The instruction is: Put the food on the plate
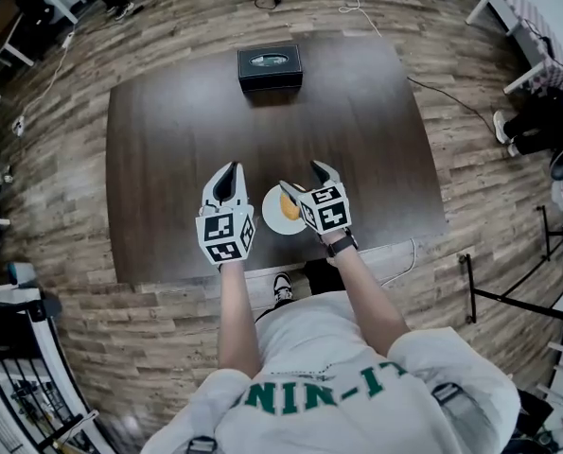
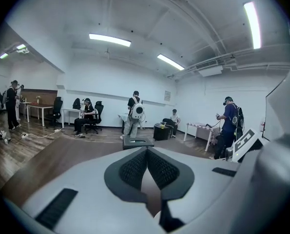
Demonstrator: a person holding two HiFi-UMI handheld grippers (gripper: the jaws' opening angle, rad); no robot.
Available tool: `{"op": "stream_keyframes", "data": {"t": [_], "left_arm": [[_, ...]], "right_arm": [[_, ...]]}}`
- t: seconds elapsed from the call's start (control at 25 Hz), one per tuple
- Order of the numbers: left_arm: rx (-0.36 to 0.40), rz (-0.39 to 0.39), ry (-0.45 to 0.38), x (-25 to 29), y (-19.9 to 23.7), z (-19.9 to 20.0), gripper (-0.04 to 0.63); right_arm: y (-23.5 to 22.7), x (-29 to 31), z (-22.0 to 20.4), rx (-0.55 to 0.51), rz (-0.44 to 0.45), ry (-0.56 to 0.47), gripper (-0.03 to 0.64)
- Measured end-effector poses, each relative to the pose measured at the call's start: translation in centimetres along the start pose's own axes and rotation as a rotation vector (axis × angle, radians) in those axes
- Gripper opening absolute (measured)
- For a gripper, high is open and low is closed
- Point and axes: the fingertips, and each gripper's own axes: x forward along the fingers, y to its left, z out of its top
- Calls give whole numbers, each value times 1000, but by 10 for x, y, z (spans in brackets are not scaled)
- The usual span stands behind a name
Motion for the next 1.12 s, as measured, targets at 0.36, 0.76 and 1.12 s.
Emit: {"op": "stream_keyframes", "data": {"t": [0.36,0.76,1.12], "left_arm": [[67,-4,-127,-8,-6,76,14],[116,-6,-268,-34,-7,142,14],[141,-5,-323,-50,-8,168,14]], "right_arm": [[-1,-46,102,-40,-72,-234,252],[28,-116,202,-137,-121,-486,132],[50,-136,225,-174,-98,-555,17]]}}
